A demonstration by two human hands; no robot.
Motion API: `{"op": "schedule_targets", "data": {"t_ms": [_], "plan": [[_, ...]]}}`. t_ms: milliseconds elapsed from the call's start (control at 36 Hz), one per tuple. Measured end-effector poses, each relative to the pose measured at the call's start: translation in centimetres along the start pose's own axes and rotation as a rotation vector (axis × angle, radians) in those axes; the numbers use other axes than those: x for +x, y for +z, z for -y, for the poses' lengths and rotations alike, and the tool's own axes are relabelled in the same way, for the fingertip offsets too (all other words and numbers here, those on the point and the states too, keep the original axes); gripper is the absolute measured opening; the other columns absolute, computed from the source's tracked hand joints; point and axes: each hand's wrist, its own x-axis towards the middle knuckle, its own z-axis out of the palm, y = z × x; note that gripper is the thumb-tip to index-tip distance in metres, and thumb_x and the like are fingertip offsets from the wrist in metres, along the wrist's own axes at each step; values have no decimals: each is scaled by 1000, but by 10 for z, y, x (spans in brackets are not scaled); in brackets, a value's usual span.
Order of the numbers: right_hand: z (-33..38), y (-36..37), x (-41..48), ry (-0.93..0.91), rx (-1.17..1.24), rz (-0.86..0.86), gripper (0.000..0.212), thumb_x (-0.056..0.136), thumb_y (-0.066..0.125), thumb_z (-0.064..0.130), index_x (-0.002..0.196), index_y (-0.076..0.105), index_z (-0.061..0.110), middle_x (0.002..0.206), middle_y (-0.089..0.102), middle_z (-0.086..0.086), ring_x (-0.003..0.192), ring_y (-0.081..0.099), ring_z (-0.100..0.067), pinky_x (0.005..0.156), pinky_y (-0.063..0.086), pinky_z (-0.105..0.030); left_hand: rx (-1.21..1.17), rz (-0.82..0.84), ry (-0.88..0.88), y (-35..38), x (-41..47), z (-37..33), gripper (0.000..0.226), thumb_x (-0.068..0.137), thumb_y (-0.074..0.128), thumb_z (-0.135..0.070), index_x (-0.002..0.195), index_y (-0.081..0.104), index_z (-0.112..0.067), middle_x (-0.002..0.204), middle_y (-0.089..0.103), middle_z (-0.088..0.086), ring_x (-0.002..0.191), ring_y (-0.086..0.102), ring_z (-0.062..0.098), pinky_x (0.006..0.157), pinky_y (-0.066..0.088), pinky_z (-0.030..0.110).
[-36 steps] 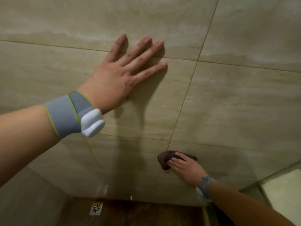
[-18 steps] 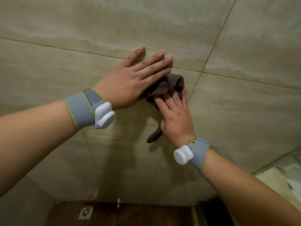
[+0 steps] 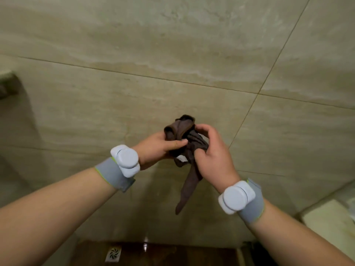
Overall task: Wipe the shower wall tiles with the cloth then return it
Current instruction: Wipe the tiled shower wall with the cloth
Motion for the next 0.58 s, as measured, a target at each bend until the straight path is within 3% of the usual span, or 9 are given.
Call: {"op": "schedule_targets", "data": {"t_ms": [111, 194, 278, 389, 444, 528, 583], "plan": [[-14, 2, -4, 165, 62, 25, 34, 82, 52, 3, 107, 55, 25, 111, 62, 1, 101, 59, -14, 92, 46, -28, -248, -137, -28, -11, -4, 11, 26, 94, 57, -11, 118, 68, -8, 116, 72, 15, 103, 69, 27, 89, 55, 38], [-20, 7, -13, 351, 358, 213, 22, 87, 58, 16, 104, 59, 29, 99, 71, 4, 95, 65, -14, 86, 50, -30, -363, -155, -18, -18, -13, 16, 31, 91, 48, -1, 108, 74, -7, 106, 73, 14, 96, 68, 26, 88, 55, 33], [-21, 16, -27, 374, 399, 369, 45, 77, 69, 52, 115, 56, 33, 96, 70, 15, 89, 67, 0, 74, 50, -16, -402, -28, -46, -20, -24, 21, 36, 76, 49, -6, 94, 80, -9, 99, 75, 12, 89, 71, 23, 81, 57, 30], [-19, 27, -35, 367, 360, 357, 51, 82, 76, 32, 126, 51, 27, 99, 64, 7, 87, 67, -7, 81, 55, -21, -460, 25, -115, -22, -34, 23, 44, 70, 52, -13, 108, 70, -1, 106, 69, 19, 92, 67, 30, 83, 53, 34], [-14, 28, -34, 388, 360, 335, 47, 83, 76, 29, 124, 56, 21, 100, 68, 5, 91, 69, -7, 83, 55, -22, -544, 48, -98, -26, -39, 21, 39, 72, 50, -11, 101, 74, 0, 100, 73, 17, 86, 71, 27, 74, 58, 32], [-12, 25, -33, 378, 332, 304, 19, 84, 73, 34, 99, 71, 23, 92, 75, 3, 88, 70, -10, 80, 54, -26, -610, 54, -91, -35, -43, 19, 39, 75, 46, -16, 92, 79, -3, 97, 75, 17, 84, 73, 27, 72, 59, 33], [-9, 22, -34, 349, 344, 274, 19, 82, 69, 42, 81, 73, 24, 77, 74, 4, 75, 68, -12, 73, 51, -32, -513, -3, -118, -39, -43, 19, 33, 78, 54, -27, 85, 80, -8, 93, 74, 14, 80, 73, 26, 71, 60, 33]]}}
